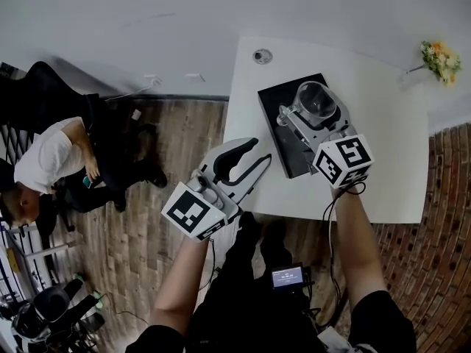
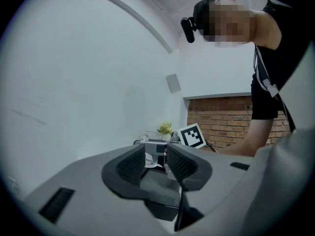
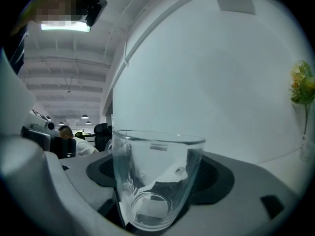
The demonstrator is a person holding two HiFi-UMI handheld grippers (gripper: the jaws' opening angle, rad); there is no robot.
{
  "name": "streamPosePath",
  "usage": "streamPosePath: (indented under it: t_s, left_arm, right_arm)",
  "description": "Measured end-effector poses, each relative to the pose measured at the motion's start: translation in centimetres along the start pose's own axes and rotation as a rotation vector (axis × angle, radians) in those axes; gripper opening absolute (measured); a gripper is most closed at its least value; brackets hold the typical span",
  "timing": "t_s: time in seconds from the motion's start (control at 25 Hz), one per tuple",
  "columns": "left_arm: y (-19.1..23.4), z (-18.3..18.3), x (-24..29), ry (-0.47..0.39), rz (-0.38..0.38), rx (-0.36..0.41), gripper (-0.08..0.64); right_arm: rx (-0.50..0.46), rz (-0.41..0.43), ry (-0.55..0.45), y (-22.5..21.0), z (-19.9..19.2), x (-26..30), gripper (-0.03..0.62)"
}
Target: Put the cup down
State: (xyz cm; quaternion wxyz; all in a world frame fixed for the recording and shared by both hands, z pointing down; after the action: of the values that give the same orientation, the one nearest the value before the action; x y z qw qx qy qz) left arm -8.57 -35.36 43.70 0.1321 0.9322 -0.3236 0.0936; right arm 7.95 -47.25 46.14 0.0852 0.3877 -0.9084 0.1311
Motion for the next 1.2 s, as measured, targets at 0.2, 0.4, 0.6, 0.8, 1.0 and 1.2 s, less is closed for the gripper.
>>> streamPosePath:
  t_s: [0.2, 0.4, 0.6, 0.8, 1.0, 1.2]
  left_arm:
    - [0.8, -0.4, 0.3, 0.013, 0.007, 0.018, 0.127]
    - [1.7, -0.4, 1.1, -0.001, 0.011, 0.011, 0.129]
    - [1.8, -0.7, 1.6, 0.001, 0.002, 0.014, 0.13]
    - [2.3, -1.1, 1.6, -0.02, 0.003, 0.009, 0.13]
    - [2.5, -1.4, 1.3, -0.008, 0.009, -0.001, 0.13]
    - [2.5, -1.8, 1.1, 0.014, -0.003, 0.01, 0.13]
  right_arm:
    - [-0.006, -0.003, 0.02, -0.6, -1.4, 2.2, 0.414]
    - [-0.042, -0.012, 0.038, -0.9, -2.3, 4.0, 0.414]
    - [-0.054, -0.025, 0.047, -1.4, -3.1, 5.2, 0.414]
    - [-0.082, -0.036, 0.059, -1.6, -3.6, 6.6, 0.414]
    - [-0.123, -0.046, 0.084, -1.2, -3.9, 7.5, 0.414]
    - [-0.133, -0.056, 0.1, -1.2, -4.4, 8.2, 0.414]
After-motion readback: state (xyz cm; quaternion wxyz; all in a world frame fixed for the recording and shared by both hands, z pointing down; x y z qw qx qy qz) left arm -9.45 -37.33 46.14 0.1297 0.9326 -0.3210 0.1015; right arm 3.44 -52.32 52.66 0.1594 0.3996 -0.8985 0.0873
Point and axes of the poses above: the fingertips, and each gripper's own axes: x forward along the fingers, y to its left, z out of its top, the point moved 7 cm from there along -x, backward along the fingers, and after that the axes turned 11 degrees about y, right-handed, at the moved point
